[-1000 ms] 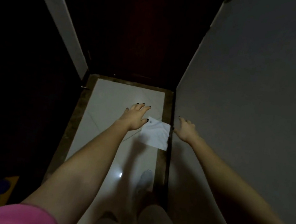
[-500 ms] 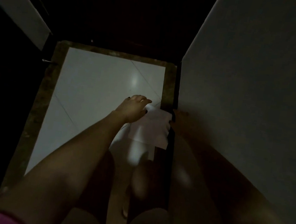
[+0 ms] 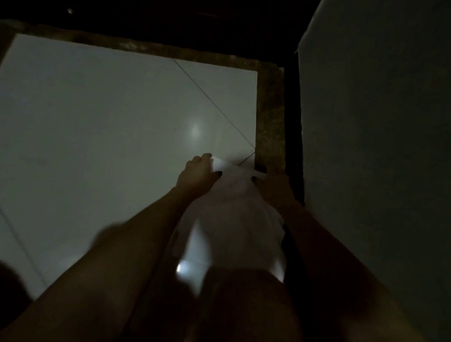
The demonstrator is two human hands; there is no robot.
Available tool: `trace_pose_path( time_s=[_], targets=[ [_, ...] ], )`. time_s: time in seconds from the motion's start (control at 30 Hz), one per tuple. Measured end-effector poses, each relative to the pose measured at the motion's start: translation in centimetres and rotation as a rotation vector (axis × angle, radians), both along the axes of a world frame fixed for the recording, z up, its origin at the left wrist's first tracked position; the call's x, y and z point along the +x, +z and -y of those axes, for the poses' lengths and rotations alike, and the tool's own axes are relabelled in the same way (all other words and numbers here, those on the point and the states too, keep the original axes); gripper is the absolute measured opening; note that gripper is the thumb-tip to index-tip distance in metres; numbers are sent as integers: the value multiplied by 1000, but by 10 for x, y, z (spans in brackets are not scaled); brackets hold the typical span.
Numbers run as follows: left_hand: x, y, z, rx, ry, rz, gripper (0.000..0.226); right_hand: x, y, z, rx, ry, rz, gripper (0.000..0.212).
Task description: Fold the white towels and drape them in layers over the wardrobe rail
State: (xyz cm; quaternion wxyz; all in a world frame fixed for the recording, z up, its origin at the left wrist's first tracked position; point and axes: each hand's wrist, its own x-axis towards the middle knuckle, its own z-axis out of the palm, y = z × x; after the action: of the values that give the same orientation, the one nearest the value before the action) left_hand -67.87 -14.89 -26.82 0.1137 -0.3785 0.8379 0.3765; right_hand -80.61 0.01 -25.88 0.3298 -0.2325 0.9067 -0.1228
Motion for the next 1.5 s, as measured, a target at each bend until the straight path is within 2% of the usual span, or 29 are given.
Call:
trace_pose_path(
  time_s=[0.17, 0.27, 0.33, 0.43, 0.6, 0.63, 0.7, 0.9, 1.07, 1.2, 1.33, 1.5],
  targets=[
    [-9, -63, 12, 113, 305, -15, 61, -19, -41, -1, 12, -16, -25, 67],
    [-14, -64, 11, 259, 303, -10, 45, -12, -39, -8, 35, -36, 7, 42],
    [-14, -41, 4, 384, 330, -76, 36, -5, -16, -12, -81, -107, 81, 37],
    [-9, 33, 3, 461, 417, -228, 24, 2, 58, -13, -179, -232, 194, 43],
    [8, 203, 31, 535, 441, -402, 8, 5, 233, -7, -281, -383, 226, 39],
    [9, 244, 36, 543, 428, -429, 2, 5, 269, -3, -293, -361, 230, 39],
    [10, 329, 46, 528, 403, -483, 7, 4, 340, 9, -314, -288, 229, 36],
    [28, 580, 94, 423, 488, -639, 5, 7, 587, 67, -374, -38, 109, 34],
    [49, 757, 144, 350, 523, -753, 14, 2, 748, 118, -226, 155, 41, 35],
    [80, 850, 183, 285, 566, -805, 15, 17, 840, 153, -254, 218, -77, 23],
    [133, 898, 205, 157, 630, -837, 22, 44, 887, 181, -339, 304, -122, 31],
    [203, 924, 210, 32, 751, -849, 24, 85, 923, 225, -593, 344, -31, 44]
  ],
)
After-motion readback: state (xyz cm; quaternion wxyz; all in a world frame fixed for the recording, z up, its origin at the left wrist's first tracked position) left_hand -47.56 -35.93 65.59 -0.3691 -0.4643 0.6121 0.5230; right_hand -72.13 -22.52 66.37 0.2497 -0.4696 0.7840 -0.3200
